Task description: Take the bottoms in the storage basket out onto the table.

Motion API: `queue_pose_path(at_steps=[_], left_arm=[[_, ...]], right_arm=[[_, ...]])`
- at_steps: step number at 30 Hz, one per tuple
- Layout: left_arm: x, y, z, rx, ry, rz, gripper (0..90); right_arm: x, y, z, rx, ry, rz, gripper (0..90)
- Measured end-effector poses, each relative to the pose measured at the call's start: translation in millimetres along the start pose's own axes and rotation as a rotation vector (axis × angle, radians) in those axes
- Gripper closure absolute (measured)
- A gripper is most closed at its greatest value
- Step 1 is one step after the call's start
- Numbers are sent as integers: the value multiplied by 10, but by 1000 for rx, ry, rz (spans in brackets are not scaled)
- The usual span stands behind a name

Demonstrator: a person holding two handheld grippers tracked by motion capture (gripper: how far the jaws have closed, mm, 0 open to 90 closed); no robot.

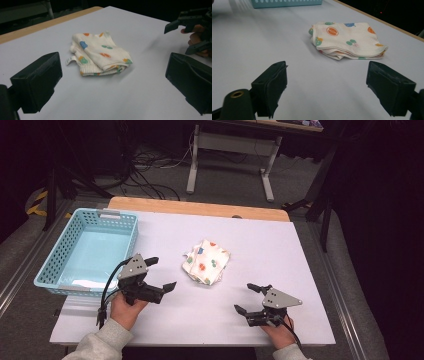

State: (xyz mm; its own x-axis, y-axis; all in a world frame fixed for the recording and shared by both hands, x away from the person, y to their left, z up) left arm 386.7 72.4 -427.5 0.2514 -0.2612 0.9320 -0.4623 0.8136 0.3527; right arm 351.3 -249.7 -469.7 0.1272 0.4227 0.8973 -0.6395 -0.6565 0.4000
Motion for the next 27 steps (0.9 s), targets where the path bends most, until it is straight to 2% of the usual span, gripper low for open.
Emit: queue_pose_path(at_steps=[10, 16, 22, 27], left_arm=[[-231, -22, 57, -20, 16, -13, 13], [-295, -31, 57, -22, 19, -21, 12], [-416, -34, 36, -31, 56, -30, 12], [-452, -7, 32, -26, 62, -18, 15]], right_arm=[[0, 1, -1, 1, 0, 0, 173], [0, 1, -1, 2, -1, 0, 173], [0, 6, 2, 3, -2, 3, 171], [1, 11, 2, 5, -3, 5, 171]])
Point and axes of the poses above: each handheld gripper's, and its own axes: y roughly backward along the jaws, x roughly out of its top, z roughly to its right, the point moved 6 cm from there along -y, roughly forward along the jaws, and after that the axes turned 4 degrees about -x, right-handed, at the moved point
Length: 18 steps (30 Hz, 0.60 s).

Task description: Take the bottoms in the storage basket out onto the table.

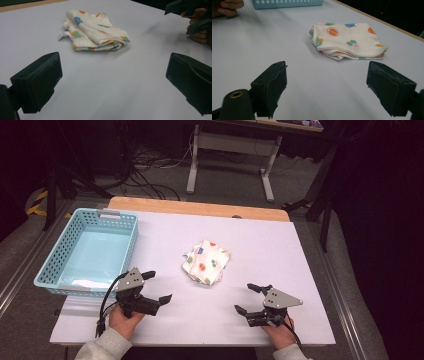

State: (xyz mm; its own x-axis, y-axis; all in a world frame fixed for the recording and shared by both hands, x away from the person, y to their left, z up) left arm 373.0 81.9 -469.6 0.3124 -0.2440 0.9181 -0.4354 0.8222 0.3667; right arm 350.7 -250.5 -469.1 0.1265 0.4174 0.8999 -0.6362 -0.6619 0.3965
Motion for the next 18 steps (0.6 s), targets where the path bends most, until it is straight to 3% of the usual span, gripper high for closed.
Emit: queue_pose_path(at_steps=[7, 18], left_arm=[[-10, -47, 38, 27, -49, -25, 16], [-14, -58, 53, 27, -59, -34, 21]], right_arm=[[2, 7, -6, 3, 3, 5, 171], [0, 4, -13, 2, 7, 1, 171]])
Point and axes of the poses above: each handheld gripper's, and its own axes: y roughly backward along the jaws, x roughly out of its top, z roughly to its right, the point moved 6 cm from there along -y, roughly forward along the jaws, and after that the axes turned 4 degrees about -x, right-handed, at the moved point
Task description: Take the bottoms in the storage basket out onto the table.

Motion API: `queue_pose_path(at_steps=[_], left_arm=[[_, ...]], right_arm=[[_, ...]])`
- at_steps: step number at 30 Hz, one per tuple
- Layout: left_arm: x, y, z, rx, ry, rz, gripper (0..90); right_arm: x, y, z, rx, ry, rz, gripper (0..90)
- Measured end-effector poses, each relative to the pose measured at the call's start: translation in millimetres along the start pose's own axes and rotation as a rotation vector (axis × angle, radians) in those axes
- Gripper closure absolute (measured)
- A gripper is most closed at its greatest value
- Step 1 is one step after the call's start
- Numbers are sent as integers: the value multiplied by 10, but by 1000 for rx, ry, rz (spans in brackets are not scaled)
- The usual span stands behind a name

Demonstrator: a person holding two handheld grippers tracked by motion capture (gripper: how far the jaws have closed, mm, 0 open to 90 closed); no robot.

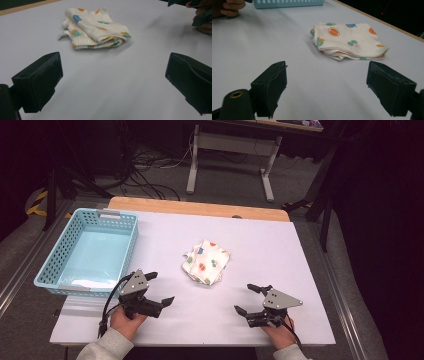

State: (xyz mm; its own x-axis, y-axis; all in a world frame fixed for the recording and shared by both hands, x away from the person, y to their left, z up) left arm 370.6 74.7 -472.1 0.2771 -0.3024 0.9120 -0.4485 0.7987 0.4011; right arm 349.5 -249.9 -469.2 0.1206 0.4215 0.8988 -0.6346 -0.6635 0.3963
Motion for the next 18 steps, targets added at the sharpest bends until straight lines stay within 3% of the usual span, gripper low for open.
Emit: queue_pose_path(at_steps=[18], left_arm=[[2, 0, -1, 2, 0, 2, 21]], right_arm=[[-1, 0, -1, 0, 1, -1, 171]])
Point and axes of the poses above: each handheld gripper's, and its own axes: y roughly backward along the jaws, x roughly out of its top, z roughly to its right, the point moved 6 cm from there along -y, roughly forward along the jaws, and after that the axes turned 4 degrees about -x, right-handed, at the moved point
